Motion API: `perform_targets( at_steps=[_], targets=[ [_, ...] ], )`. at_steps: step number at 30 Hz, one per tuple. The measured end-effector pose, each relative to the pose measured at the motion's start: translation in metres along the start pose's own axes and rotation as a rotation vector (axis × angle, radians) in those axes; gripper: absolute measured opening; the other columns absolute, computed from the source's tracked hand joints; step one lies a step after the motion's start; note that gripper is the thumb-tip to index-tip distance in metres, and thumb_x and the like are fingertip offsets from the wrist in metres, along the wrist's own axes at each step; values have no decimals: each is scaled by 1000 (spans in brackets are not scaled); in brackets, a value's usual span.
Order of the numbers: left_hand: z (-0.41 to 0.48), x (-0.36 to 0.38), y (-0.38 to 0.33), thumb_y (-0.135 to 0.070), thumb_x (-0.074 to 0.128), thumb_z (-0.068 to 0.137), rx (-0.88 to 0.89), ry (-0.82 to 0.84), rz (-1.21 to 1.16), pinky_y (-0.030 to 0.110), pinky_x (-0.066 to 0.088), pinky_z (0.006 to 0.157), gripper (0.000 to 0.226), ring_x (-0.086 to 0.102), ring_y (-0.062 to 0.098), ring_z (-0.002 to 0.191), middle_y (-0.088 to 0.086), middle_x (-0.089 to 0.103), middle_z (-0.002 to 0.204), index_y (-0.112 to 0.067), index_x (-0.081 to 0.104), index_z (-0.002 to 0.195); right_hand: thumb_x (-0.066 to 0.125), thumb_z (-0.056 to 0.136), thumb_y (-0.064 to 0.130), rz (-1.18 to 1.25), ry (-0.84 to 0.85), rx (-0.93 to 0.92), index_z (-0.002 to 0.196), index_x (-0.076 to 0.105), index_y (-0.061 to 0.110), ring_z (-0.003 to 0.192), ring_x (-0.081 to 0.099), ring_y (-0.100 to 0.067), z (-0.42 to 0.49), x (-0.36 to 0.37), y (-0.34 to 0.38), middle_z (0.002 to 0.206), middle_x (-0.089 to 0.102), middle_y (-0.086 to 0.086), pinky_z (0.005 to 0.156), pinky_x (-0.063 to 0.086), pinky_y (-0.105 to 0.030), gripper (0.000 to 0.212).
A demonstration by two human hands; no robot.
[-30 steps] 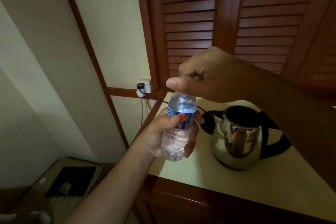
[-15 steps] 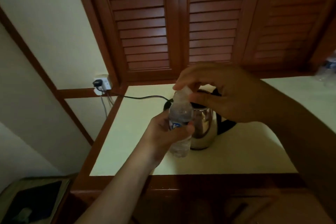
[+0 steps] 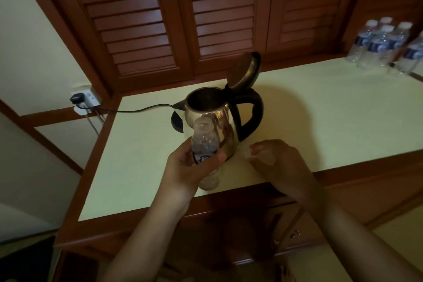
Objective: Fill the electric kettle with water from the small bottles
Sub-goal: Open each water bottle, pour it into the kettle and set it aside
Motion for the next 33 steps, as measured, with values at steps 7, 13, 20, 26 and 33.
perform_targets(
  at_steps=[7,13,20,26,33],
  targets=[
    [-7,-4,7,-23,92,73,-47,-40,19,20,57,74,42,73,4,87,-10,77,91,-21,73,111,71,88,40,-79,90,-37,110,63,32,107,62,-12,-1,29,-24,110,66,14,111,33,-26,24],
    [-15,-15,1,-25,80,76,-22,-74,55,18,55,68,33,72,4,81,-12,76,86,-25,74,108,28,92,80,-402,167,103,157,25,17,153,14,-22,0,28,-35,165,23,-4,125,10,-44,91],
    [-20,-35,-28,-34,83,77,123,-172,271,18,57,78,37,74,9,96,-10,79,101,-30,74,112,1,81,92,-592,375,94,160,-8,21,154,-16,-19,2,50,-41,168,-14,0,123,-6,-54,107],
    [-3,-45,-57,-44,85,79,174,-206,466,34,62,87,48,72,11,102,-7,77,111,-34,72,124,1,81,91,-651,401,72,160,-11,24,153,-18,-19,4,52,-41,167,-17,1,122,-8,-56,104],
    [29,-56,-99,-70,79,67,215,-248,819,28,59,90,96,66,8,112,-10,70,130,-29,55,151,-2,80,91,-682,400,81,159,-13,26,153,-20,-19,4,51,-41,167,-20,2,122,-9,-56,103]
  ],
)
Point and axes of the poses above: each hand's wrist, its own z-axis towards the middle knuckle, its own x-axis out of the palm, y = z × x, the point moved 10 cm from there along z, towards the middle knuckle
